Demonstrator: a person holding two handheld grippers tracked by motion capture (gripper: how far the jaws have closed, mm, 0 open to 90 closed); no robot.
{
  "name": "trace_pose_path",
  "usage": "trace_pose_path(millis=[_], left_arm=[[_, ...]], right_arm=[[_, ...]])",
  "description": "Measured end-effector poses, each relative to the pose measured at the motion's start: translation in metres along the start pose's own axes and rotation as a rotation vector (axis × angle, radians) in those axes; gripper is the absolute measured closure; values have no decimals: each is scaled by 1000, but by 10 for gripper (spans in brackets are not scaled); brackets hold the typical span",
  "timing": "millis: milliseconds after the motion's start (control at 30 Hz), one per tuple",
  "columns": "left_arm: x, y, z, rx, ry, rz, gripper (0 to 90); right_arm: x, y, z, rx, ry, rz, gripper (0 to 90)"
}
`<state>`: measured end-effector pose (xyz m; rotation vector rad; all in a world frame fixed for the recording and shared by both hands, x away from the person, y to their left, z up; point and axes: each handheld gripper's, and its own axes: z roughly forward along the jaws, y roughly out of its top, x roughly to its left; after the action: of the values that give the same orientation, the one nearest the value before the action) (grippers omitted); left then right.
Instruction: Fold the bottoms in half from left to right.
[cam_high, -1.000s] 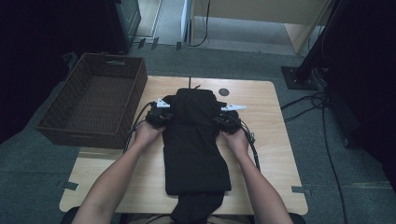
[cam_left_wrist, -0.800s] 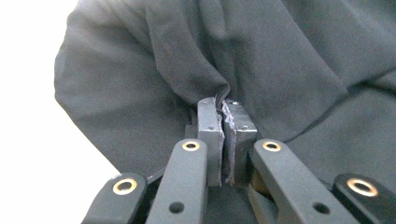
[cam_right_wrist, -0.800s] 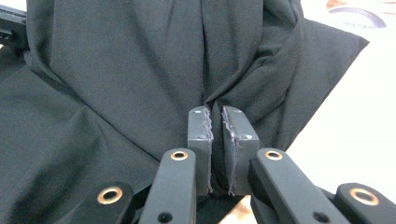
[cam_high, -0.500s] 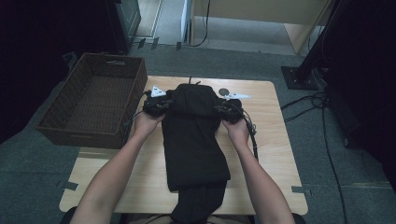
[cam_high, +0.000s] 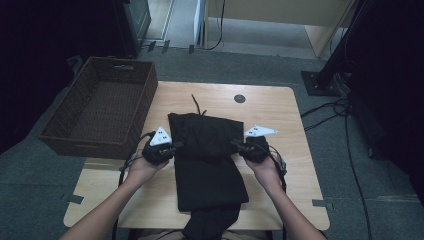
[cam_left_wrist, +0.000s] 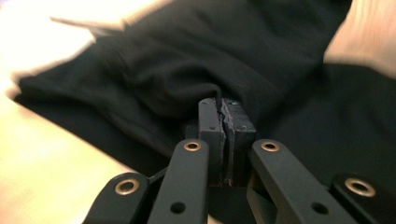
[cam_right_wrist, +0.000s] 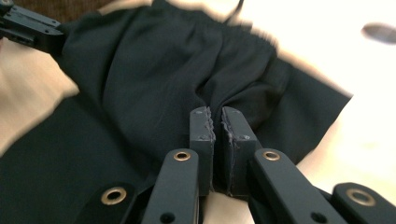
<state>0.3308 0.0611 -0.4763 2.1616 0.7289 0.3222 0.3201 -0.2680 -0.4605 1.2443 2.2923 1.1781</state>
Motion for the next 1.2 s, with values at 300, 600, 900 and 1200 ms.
trace_pose_path(millis=[300,600,900,1200], left_arm=[[1,-11,34,121,-2,33,874],[36,5,59,82,71,-31,875],[69,26,81,99,112,-67,874],[98,45,101,112,153,-121,871]], right_arm=[[-3,-28,31,109,-14,2,840],[-23,-11,57,67,-68,29,839],[-42,12,83,55,-108,41,835],[-64,34,106,48,-122,120,832]])
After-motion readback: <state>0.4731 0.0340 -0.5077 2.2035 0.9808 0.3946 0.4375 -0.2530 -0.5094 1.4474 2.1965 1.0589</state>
